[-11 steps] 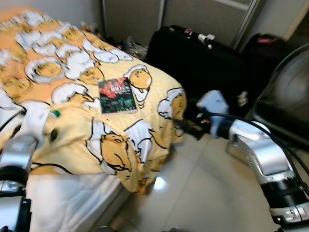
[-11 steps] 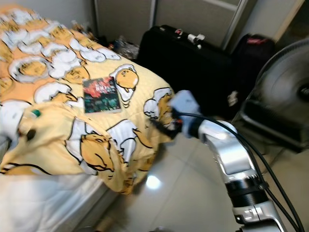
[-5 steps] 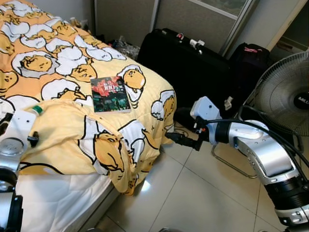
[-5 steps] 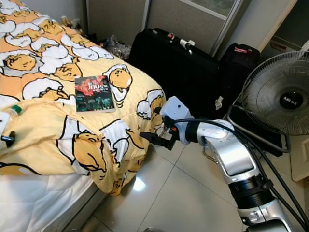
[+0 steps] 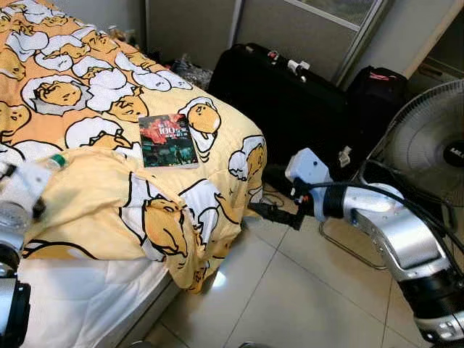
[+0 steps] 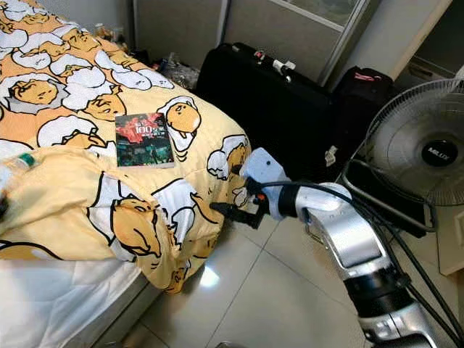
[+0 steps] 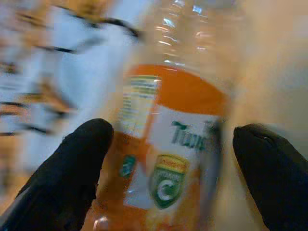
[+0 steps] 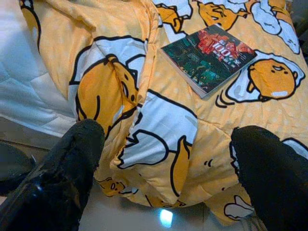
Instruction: Clean up the room
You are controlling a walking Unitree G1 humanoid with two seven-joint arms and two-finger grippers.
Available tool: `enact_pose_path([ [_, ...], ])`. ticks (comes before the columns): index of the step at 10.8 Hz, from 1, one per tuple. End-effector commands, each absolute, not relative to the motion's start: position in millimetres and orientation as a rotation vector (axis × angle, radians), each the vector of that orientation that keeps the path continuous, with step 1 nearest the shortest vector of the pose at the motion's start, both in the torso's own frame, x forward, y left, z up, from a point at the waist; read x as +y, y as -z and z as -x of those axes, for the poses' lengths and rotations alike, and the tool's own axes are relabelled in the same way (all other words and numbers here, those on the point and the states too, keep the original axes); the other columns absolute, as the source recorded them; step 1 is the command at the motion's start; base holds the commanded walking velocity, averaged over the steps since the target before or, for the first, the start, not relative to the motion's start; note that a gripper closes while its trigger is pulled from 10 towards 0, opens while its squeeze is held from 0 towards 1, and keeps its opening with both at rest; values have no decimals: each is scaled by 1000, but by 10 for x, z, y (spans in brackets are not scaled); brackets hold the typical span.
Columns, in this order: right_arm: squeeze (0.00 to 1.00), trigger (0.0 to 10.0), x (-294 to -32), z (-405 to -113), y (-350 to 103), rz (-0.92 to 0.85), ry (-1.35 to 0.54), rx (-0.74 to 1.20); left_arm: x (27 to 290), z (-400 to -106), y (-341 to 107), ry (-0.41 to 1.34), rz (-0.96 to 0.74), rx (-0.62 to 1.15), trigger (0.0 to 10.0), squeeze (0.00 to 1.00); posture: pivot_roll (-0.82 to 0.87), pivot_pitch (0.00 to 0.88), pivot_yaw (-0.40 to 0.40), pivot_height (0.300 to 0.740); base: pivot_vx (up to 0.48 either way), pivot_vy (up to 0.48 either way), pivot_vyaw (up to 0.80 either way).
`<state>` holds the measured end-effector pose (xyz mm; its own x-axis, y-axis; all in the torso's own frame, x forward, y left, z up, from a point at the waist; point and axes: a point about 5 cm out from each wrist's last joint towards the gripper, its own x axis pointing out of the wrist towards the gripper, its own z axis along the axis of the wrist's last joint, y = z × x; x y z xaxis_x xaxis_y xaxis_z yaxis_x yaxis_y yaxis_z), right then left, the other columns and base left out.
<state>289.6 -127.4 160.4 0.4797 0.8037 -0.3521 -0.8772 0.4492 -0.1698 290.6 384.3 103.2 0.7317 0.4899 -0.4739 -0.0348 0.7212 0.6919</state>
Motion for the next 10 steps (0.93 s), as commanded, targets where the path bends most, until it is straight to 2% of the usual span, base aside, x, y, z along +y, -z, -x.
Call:
enact_pose_path([
  [1,0,10000,-1346,-2884,-1616,353,-1038,244,3733,-2963,-986,-247,-644,707,10000,0,-286,0,-163,740,0,0,0],
  [4,0,10000,-1325,-2854,-1628,324,-1069,244,3534,-3004,-883,2,-553,798,10000,0,-278,0,-154,740,0,0,0],
  [5,0,10000,-1295,-2801,-1642,301,-1129,253,3535,-3001,-883,4,-539,795,9373,0,-277,0,-151,740,0,0,0],
  [6,0,10000,-1291,-2769,-1641,291,-1165,265,3542,-3014,-904,-8,-546,787,4902,0,-274,0,-148,740,0,0,0],
  [7,0,10000,-1299,-2709,-1633,253,-1222,296,3554,-3017,-920,-20,-542,780,0,0,-270,0,-144,740,0,0,0],
  [10,0,10000,-1335,-2661,-1586,260,-1256,328,3578,-3021,-945,-44,-535,760,0,0,-261,0,-124,740,0,0,0],
])
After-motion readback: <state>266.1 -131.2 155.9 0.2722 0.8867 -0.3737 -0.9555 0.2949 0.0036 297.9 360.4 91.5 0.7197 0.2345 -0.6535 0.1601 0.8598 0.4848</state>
